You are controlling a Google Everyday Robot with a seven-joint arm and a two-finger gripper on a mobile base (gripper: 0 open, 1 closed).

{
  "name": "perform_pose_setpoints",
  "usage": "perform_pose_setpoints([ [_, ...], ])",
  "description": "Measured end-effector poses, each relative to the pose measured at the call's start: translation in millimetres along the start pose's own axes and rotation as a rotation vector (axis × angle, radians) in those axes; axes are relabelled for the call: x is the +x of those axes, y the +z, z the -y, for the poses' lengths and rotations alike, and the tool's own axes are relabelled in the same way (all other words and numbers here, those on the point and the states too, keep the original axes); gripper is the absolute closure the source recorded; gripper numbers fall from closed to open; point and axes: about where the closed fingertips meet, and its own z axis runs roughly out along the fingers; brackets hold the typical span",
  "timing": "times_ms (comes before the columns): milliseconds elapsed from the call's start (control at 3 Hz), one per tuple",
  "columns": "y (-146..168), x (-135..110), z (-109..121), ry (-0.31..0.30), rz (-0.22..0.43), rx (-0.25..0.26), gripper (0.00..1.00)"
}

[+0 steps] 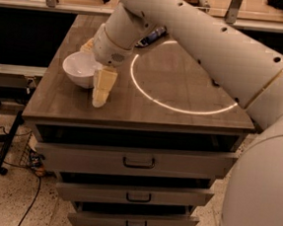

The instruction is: Move white bowl near rxbar blueberry

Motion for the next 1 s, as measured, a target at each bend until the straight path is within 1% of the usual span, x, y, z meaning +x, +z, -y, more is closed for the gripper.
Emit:
perform_pose_setpoints([
  [333,10,2,-6,0.007,0.003,-0.021,0.25],
  [667,14,5,-7,0.025,0.003,-0.026,0.49],
  [1000,2,11,0,0.043,-0.025,0.005,0.8],
])
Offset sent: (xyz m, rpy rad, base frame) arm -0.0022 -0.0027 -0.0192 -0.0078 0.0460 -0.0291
